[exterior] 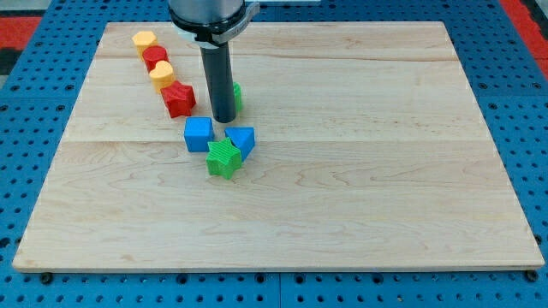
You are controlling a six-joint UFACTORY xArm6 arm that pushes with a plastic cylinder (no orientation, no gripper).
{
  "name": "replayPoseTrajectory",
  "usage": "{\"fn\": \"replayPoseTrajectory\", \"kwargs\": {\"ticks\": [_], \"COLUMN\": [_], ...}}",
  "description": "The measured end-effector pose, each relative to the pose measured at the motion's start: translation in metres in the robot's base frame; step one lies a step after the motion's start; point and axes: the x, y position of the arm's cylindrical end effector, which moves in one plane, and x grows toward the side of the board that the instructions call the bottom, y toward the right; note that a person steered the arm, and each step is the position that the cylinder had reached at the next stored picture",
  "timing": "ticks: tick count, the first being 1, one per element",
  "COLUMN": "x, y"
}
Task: Move green circle away from the blue cube
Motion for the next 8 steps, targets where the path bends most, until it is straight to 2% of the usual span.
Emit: {"fn": "replayPoseTrajectory", "kwargs": {"ticks": [2,4,8], "x": [0.004,-0.014,-0.091], "y": [-0.037,-0.009,0.042]}}
